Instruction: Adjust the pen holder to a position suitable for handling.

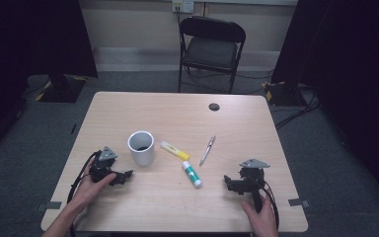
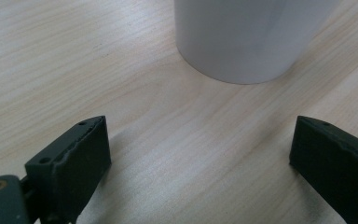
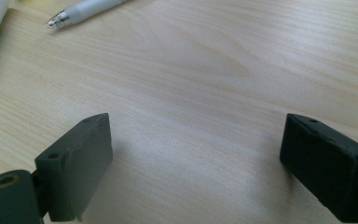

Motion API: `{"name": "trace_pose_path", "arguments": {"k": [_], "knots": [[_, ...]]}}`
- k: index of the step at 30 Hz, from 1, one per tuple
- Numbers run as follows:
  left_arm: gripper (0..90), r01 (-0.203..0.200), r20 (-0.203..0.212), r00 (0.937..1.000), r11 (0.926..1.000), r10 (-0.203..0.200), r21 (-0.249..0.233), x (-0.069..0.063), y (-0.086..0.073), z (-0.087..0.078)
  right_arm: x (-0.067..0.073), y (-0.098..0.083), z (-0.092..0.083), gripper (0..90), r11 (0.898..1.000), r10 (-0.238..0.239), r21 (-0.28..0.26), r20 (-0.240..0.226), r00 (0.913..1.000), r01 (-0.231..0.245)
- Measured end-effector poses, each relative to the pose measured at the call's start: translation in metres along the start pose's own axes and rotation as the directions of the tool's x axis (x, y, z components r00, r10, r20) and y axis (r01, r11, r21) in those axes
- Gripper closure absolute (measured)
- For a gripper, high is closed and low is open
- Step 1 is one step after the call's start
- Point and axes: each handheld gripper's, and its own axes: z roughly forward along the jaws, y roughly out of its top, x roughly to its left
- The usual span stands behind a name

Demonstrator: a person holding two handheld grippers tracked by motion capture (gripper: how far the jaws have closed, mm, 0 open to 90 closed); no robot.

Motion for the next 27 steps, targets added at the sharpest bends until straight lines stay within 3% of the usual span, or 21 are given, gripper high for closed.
{"name": "trace_pose_path", "arguments": {"k": [5, 8, 14, 15, 17, 21, 22, 27], "knots": [[6.7, 0.005, 0.000, 1.0000, 0.9999, -0.005, 0.013, -0.002, 0.001, -0.001, -0.001, 0.000, 0.000, 8.3, 1.000, -0.006, -0.002, -0.007, 1.0000, 0.006], [11.5, -0.006, 0.003, 1.0000, 0.9998, 0.006, 0.018, -0.002, 0.002, -0.003, -0.002, 0.000, 0.002, 1.1, 1.000, 0.016, 0.012, 0.015, 0.9998, -0.016], [16.9, -0.007, 0.008, 1.0000, 0.9990, 0.006, 0.044, -0.005, 0.004, -0.007, -0.008, 0.001, 0.003, 0.0, 1.000, 0.012, 0.023, 0.011, 0.9999, -0.013], [17.3, -0.015, 0.013, 0.9998, 0.9990, 0.014, 0.043, -0.006, 0.005, -0.009, -0.009, 0.002, 0.003, 0.0, 0.999, 0.018, 0.026, 0.020, 0.9996, -0.019], [17.9, 0.006, 0.056, 0.9984, 0.9990, -0.008, 0.044, -0.007, 0.005, -0.013, -0.012, 0.002, 0.004, 0.0, 0.999, 0.037, 0.024, 0.037, 0.9986, -0.038], [21.0, -0.036, 0.019, 0.9992, 0.9991, 0.036, 0.020, -0.012, 0.007, -0.020, -0.013, 0.003, 0.004, 0.0, 0.999, 0.042, 0.026, 0.041, 0.9983, -0.043], [21.6, -0.062, 0.005, 0.9981, 0.9981, 0.062, 0.000, -0.014, 0.009, -0.025, -0.013, 0.003, 0.004, 0.0, 0.999, 0.041, 0.026, 0.041, 0.9983, -0.042], [21.8, -0.072, 0.041, 0.9964, 0.9953, 0.075, -0.065, -0.017, 0.016, -0.036, -0.013, 0.003, 0.004, 0.0, 0.999, 0.041, 0.025, 0.041, 0.9983, -0.042]]}}
